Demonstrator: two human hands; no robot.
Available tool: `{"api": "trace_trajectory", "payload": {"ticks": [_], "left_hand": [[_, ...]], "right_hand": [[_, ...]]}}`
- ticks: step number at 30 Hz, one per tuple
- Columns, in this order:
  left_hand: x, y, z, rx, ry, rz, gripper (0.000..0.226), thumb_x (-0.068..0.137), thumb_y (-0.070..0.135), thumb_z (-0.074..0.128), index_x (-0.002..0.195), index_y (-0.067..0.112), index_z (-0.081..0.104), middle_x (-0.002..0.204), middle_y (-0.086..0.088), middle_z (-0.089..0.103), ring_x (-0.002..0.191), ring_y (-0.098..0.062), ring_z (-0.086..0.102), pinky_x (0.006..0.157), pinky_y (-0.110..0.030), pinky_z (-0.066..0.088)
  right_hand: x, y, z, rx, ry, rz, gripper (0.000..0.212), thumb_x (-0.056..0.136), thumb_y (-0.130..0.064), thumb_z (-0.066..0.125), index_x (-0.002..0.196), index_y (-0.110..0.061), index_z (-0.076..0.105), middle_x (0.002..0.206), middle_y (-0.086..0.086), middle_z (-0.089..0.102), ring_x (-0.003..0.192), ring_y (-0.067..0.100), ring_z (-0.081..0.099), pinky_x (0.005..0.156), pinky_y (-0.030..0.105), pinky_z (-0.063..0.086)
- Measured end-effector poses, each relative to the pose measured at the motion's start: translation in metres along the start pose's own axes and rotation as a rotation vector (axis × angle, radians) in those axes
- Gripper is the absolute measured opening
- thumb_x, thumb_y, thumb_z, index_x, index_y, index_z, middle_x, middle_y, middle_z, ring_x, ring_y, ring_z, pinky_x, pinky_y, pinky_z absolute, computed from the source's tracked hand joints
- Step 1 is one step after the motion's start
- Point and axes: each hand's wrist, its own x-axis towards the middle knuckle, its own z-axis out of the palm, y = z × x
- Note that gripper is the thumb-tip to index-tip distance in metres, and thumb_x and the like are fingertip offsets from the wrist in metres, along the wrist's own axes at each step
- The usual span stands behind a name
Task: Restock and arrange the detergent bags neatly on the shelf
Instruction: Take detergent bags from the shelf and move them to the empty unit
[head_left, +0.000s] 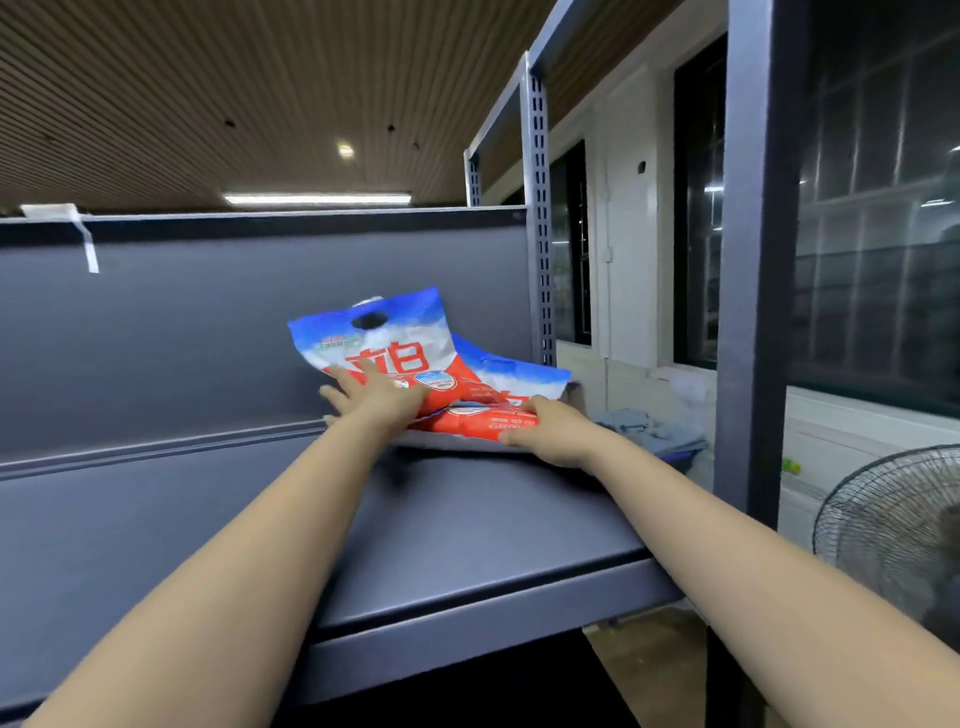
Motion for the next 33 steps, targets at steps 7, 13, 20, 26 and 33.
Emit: {"api": "trace_trajectory", "payload": {"ticks": [7, 13, 20, 26, 33], "left_hand": [[-0.003, -0.034, -0.014, 0.254, -0.193, 0.159, 0.114, 0.044, 0.075, 0.052, 0.147, 0.036, 0.021, 0.151, -0.010, 0.027, 0.135, -0.032, 0.032, 0.111, -0.049, 0.029], [-0.014, -0.050, -0.016, 0.144, -0.109, 0.091, 0.091, 0.074, 0.056, 0.065, 0.145, 0.019, 0.022, 0.144, -0.013, 0.036, 0.129, -0.033, 0.038, 0.106, -0.044, 0.036], [-0.037, -0.049, -0.031, 0.167, -0.016, 0.141, 0.055, 0.066, 0.048, 0.050, 0.112, 0.019, 0.044, 0.111, -0.005, 0.052, 0.105, -0.029, 0.052, 0.096, -0.038, 0.042], [-0.060, -0.063, -0.053, 0.291, 0.108, 0.246, 0.018, 0.084, 0.030, 0.045, 0.083, 0.013, 0.051, 0.093, -0.008, 0.060, 0.081, -0.028, 0.053, 0.070, -0.031, 0.039], [-0.104, -0.097, -0.108, 0.334, 0.287, 0.332, 0.027, 0.090, 0.032, 0.045, 0.099, 0.012, 0.061, 0.100, -0.006, 0.063, 0.091, -0.030, 0.056, 0.074, -0.032, 0.039]], "right_hand": [[-0.007, -0.006, 0.001, -0.027, 0.001, -0.057, 0.052, 0.089, -0.030, 0.063, 0.136, -0.016, 0.045, 0.137, 0.008, 0.049, 0.121, 0.022, 0.048, 0.089, 0.024, 0.037], [-0.014, -0.009, 0.005, 0.038, -0.005, -0.075, 0.046, 0.089, -0.024, 0.063, 0.132, -0.019, 0.048, 0.136, 0.007, 0.049, 0.117, 0.021, 0.049, 0.086, 0.022, 0.037], [-0.024, -0.023, 0.009, -0.028, 0.084, -0.106, 0.049, 0.086, -0.028, 0.058, 0.134, -0.022, 0.049, 0.136, 0.003, 0.053, 0.122, 0.024, 0.048, 0.103, 0.039, 0.040], [-0.048, -0.047, 0.006, -0.067, 0.134, -0.167, 0.044, 0.087, -0.027, 0.055, 0.130, -0.021, 0.052, 0.133, 0.004, 0.055, 0.121, 0.025, 0.049, 0.101, 0.040, 0.041], [-0.093, -0.087, 0.017, -0.050, 0.138, -0.278, 0.035, 0.088, -0.035, 0.058, 0.121, -0.025, 0.057, 0.127, -0.002, 0.059, 0.116, 0.020, 0.053, 0.097, 0.037, 0.044]]}}
